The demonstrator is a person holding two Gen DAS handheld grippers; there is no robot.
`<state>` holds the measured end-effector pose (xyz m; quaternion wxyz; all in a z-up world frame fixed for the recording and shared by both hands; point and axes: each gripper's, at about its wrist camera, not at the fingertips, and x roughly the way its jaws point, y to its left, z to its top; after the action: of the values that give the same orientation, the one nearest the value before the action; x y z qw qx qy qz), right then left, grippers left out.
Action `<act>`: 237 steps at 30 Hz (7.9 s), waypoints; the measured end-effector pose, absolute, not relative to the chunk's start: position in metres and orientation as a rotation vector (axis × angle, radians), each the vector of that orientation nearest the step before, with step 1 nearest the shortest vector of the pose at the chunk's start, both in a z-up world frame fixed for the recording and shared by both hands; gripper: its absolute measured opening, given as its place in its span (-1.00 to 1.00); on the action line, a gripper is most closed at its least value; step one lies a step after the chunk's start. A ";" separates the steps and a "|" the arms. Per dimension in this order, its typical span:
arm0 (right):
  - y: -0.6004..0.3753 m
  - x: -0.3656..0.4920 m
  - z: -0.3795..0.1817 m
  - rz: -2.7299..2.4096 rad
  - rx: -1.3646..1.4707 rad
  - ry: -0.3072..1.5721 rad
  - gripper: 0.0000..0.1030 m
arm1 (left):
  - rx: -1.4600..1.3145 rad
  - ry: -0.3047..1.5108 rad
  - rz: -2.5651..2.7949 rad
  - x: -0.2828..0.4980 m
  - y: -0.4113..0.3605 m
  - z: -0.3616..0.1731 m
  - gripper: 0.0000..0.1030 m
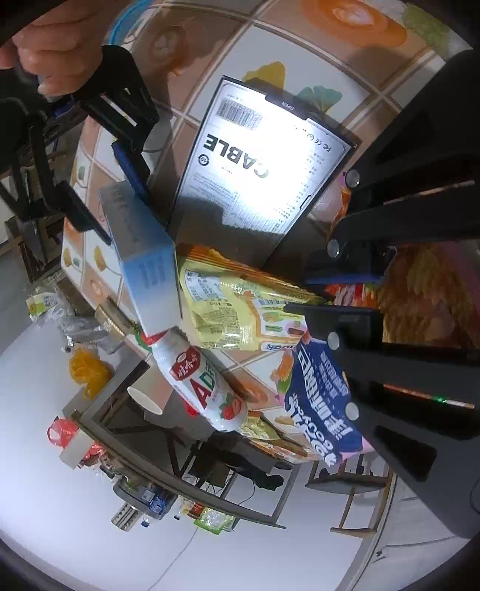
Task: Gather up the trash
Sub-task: 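Grasp the blue medicine box with the right tool while the left tool grasps the yellow snack bag, then carry the box and snack bag over the blue wastebasket and release both, then move both tools back over the table, then grasp the white CABLE box with the right tool while the left tool grasps the beige paper towel, then lift the CABLE box with the right tool while the left tool lifts the paper towel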
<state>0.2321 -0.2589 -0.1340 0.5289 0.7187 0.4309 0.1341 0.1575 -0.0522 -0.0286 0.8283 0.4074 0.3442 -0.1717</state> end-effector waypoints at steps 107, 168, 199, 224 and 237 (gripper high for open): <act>-0.531 -0.164 -0.119 -0.689 1.184 0.719 0.60 | 0.163 1.029 -1.224 0.079 -0.337 0.000 0.54; -0.173 0.197 -0.060 0.347 0.262 1.198 0.26 | -0.104 1.312 -0.484 0.306 -0.081 -0.052 -0.07; -0.271 0.104 -0.044 0.054 0.496 1.100 0.79 | -0.021 1.127 -0.553 0.201 -0.088 -0.035 -0.91; -0.232 0.138 -0.067 -0.159 0.247 1.129 0.79 | 0.071 1.089 -0.520 0.192 -0.082 -0.046 -0.91; -0.247 0.120 -0.059 -0.115 0.293 1.109 0.73 | 0.129 1.039 -0.526 0.183 -0.092 -0.037 -0.91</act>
<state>0.1196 -0.2471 -0.0594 0.8383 0.1383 0.5245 -0.0545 0.1834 -0.0924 -0.0368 0.8332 0.0607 0.4904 -0.2481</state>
